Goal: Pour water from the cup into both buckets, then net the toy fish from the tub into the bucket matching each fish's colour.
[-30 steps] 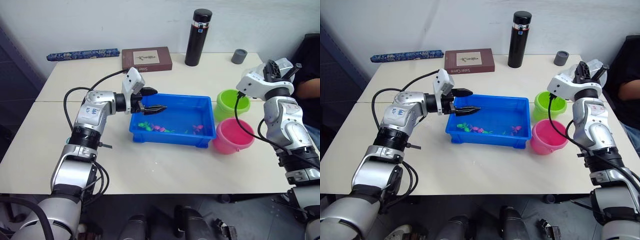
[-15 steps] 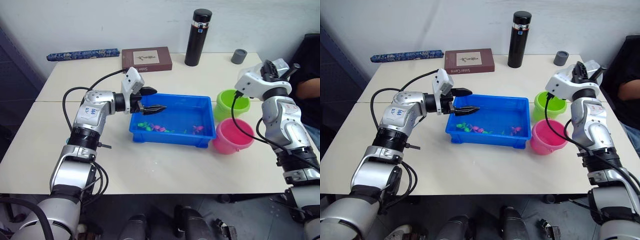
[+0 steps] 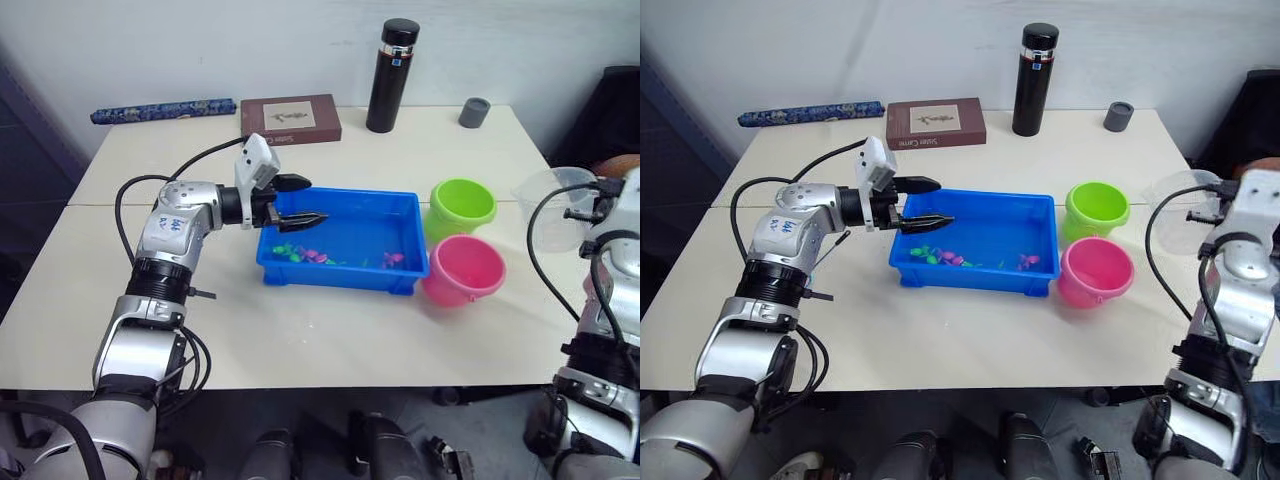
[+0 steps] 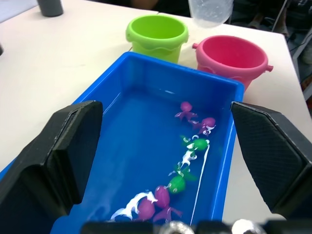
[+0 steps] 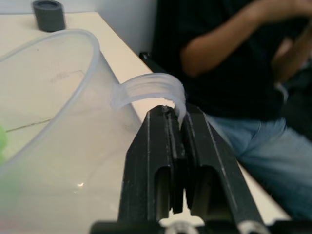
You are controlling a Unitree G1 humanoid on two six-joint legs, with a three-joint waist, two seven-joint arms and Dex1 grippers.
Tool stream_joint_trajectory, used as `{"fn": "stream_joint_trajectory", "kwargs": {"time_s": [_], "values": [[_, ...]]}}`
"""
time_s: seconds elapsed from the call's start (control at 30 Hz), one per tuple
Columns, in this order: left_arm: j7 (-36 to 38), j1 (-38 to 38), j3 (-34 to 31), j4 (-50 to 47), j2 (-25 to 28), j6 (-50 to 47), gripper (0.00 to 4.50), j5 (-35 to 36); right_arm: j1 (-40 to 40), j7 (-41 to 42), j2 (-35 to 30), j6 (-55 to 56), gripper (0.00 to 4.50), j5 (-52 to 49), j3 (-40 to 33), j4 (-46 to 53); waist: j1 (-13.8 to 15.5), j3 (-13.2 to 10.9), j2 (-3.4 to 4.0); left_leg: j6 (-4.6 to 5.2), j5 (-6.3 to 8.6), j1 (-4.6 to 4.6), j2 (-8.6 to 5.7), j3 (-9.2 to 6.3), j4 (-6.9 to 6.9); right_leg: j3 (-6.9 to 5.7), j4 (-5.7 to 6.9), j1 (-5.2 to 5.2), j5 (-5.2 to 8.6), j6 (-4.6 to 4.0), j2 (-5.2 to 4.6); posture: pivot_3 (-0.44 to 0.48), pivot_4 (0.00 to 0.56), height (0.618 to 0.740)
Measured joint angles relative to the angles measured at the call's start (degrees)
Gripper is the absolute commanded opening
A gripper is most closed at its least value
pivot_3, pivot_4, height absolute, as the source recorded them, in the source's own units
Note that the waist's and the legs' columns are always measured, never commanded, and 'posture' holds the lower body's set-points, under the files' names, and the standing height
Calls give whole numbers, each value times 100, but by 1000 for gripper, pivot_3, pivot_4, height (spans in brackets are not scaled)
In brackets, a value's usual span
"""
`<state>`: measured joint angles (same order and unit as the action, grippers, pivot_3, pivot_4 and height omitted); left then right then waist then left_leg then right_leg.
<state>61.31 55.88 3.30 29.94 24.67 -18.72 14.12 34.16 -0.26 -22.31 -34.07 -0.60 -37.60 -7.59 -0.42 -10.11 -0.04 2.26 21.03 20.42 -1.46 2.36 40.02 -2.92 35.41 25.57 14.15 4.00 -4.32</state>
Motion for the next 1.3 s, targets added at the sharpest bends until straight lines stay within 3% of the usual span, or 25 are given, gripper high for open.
{"fn": "stream_joint_trajectory", "kwargs": {"time_s": [0.33, 0.67, 0.7, 0.97, 1.3], "values": [[51, -11, -1, -216, 153, -197, 4500, -2, 142, -786, 324, 1189, 32, -757, -270, -1520, -3, 0, 0, 2, -3, 0, -2, 3, 0, 7, 6, 4, 0, -1, -6, 0, 150, 740], [42, -215, -3, -632, 332, -511, 4500, 1, 155, -1069, 226, 1470, 32, -999, 111, -1873, -33, 0, 0, 2, -3, 0, -1, 1, -1, 9, 6, 4, 1, -1, -9, 0, 150, 740], [37, -221, -3, -657, 330, -520, 4500, 2, 124, -1080, 200, 1407, 752, -1000, 137, -1861, -32, 0, 0, 2, -3, 0, -1, 1, -1, 9, 6, 4, 1, -1, -8, 0, 150, 740], [-24, -270, -5, -701, 302, -561, 4500, 5, -673, -1052, 34, 558, 4440, -1011, 408, -1345, -5, 0, 0, 3, -4, 2, -1, 0, -2, 10, 5, 4, 1, -1, -10, 0, 150, 740], [-36, -271, 1, -680, 219, -556, 4500, 5, -1746, -700, -137, -997, 4440, -1327, 439, 701, 43, 0, 0, 5, -3, 3, -2, -3, -4, 10, 3, 4, 1, -1, -12, 0, 150, 740]]}}
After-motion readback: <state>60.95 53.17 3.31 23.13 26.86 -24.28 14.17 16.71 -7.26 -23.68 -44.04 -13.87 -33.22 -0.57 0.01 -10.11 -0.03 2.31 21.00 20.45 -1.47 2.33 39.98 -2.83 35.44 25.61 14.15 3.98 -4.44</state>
